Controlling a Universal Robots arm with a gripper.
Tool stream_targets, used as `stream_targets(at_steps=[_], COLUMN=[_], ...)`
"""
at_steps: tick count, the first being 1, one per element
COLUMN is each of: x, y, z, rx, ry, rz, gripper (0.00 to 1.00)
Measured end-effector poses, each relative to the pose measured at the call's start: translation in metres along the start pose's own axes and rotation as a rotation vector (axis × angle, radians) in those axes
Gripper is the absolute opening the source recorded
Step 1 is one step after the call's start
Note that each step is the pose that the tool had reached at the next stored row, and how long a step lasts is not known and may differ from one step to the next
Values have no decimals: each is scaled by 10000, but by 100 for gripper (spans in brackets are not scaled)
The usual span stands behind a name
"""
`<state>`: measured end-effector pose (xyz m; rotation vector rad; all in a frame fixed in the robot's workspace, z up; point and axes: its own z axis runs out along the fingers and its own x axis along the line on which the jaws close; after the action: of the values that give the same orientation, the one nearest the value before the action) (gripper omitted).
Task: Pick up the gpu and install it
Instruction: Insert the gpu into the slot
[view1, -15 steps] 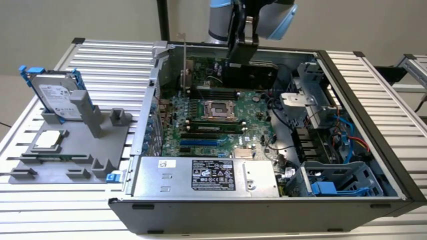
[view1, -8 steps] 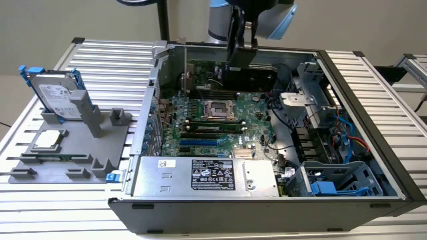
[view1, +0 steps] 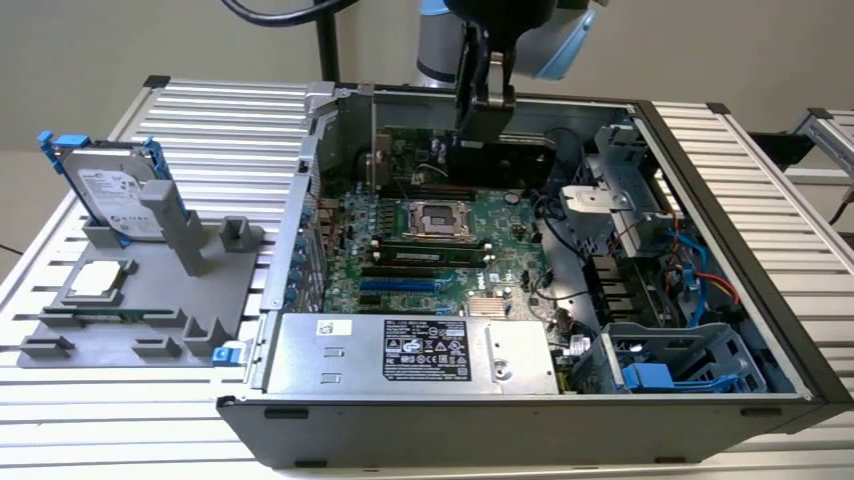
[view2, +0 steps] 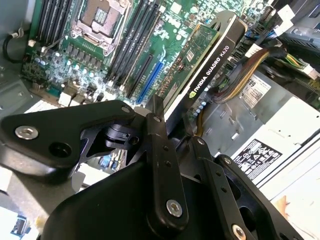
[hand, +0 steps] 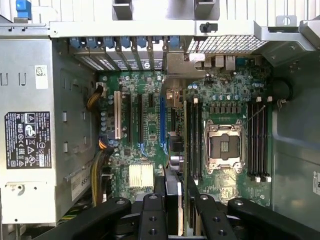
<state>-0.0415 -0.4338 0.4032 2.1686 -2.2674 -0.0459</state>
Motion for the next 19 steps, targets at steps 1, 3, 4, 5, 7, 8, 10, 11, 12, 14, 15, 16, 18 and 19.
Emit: stream_targets(at_steps=[1, 3, 4, 5, 7, 8, 10, 11, 12, 14, 15, 16, 18, 19], x=[0, 0, 0, 0, 0, 1, 1, 1, 1, 1, 1, 2, 2, 2], y=[0, 1, 2, 2, 1, 2, 2, 2, 2, 2, 2, 2, 2, 2], z=[2, 12, 18, 26, 41, 47, 60, 67, 73, 84, 89, 94, 104, 110], rx=[0, 1, 1, 1, 1, 2, 6, 6, 8, 10, 11, 11, 13, 14], ry=[-1, -3, -2, -2, -2, -2, -2, -1, -2, -2, -2, -1, -2, -2], rz=[0, 0, 0, 0, 0, 0, 0, 0, 0, 0, 0, 0, 0, 0], gripper=[0, 0, 0, 0, 0, 0, 0, 0, 0, 0, 0, 0, 0, 0])
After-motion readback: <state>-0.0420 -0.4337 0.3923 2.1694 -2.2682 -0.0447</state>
